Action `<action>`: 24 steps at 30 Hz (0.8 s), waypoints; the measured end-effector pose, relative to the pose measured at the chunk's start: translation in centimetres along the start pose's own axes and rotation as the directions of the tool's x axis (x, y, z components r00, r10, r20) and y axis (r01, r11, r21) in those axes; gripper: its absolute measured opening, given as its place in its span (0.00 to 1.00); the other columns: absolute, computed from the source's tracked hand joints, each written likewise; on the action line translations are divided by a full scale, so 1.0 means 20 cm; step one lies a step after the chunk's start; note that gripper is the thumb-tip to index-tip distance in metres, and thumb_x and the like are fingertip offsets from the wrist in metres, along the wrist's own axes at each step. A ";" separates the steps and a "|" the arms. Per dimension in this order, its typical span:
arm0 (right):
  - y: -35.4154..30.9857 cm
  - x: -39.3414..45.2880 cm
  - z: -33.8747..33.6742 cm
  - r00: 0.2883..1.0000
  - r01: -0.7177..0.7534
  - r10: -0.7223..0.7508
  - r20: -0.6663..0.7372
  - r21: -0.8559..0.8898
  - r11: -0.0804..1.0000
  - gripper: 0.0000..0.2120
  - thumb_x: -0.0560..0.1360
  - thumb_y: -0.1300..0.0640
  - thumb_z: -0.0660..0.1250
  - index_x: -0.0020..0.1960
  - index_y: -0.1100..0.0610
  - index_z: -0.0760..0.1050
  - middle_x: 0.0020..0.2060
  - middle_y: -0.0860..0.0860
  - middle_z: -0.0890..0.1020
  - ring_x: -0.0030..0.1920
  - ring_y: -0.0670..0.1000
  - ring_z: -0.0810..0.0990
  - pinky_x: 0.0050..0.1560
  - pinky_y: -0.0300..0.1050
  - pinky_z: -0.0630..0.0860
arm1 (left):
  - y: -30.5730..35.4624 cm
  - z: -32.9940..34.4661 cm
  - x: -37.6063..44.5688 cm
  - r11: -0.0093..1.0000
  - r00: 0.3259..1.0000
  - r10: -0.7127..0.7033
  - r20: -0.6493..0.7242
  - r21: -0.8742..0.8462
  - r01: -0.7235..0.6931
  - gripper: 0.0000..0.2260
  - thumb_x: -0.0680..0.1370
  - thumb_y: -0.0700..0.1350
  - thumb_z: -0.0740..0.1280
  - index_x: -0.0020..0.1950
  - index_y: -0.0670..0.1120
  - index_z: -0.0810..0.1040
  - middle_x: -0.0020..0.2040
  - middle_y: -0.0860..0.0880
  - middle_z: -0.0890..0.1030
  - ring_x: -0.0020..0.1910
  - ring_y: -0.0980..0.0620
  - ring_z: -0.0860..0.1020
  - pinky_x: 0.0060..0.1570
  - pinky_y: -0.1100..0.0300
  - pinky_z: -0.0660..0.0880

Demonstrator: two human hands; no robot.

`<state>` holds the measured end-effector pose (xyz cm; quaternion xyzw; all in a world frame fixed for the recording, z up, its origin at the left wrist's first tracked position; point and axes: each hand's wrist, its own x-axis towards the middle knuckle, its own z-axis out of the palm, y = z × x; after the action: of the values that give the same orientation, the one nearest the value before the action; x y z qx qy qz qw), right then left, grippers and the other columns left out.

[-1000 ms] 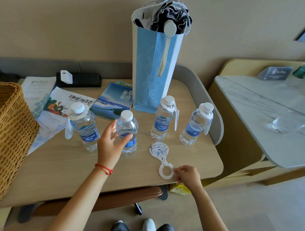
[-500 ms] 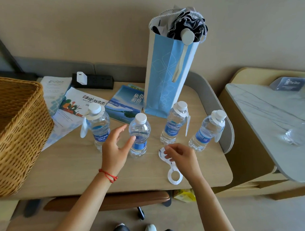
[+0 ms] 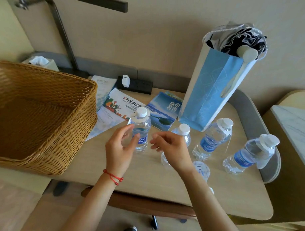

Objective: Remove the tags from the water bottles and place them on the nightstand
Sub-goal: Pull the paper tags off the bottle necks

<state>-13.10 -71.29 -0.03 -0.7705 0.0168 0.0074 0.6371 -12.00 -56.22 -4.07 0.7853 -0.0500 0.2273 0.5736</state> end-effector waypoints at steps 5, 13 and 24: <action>-0.02 0.18 0.07 0.985 -0.001 -0.006 -0.173 -0.040 0.999 0.09 0.75 0.57 0.64 0.37 0.52 0.77 0.31 0.46 0.81 0.29 0.41 0.79 0.33 0.37 0.77 | -0.12 0.05 0.00 0.991 0.992 -0.129 -0.005 -0.030 0.129 0.15 0.70 0.35 0.72 0.56 0.37 0.77 0.52 0.41 0.80 0.52 0.46 0.80 0.51 0.58 0.76; 0.00 0.34 0.14 0.967 -0.086 0.060 -0.248 -0.094 0.992 0.08 0.76 0.57 0.63 0.45 0.60 0.79 0.31 0.47 0.79 0.26 0.41 0.77 0.35 0.39 0.75 | -0.22 0.15 0.07 0.961 0.962 -0.272 0.016 -0.039 0.273 0.28 0.67 0.40 0.75 0.64 0.39 0.71 0.60 0.43 0.76 0.58 0.50 0.75 0.59 0.56 0.72; -0.01 0.40 0.15 0.972 -0.061 0.066 -0.224 0.030 0.998 0.09 0.74 0.64 0.65 0.38 0.54 0.79 0.26 0.49 0.79 0.24 0.39 0.76 0.27 0.30 0.72 | -0.26 0.18 0.11 0.957 0.962 -0.270 0.041 -0.096 0.272 0.29 0.65 0.39 0.76 0.64 0.39 0.71 0.58 0.46 0.77 0.54 0.54 0.76 0.51 0.75 0.71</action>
<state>-5.02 -68.52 -0.72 -0.7580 0.1134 -0.0598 0.6395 -7.07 -57.39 -8.62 0.7579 0.0386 0.1329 0.6375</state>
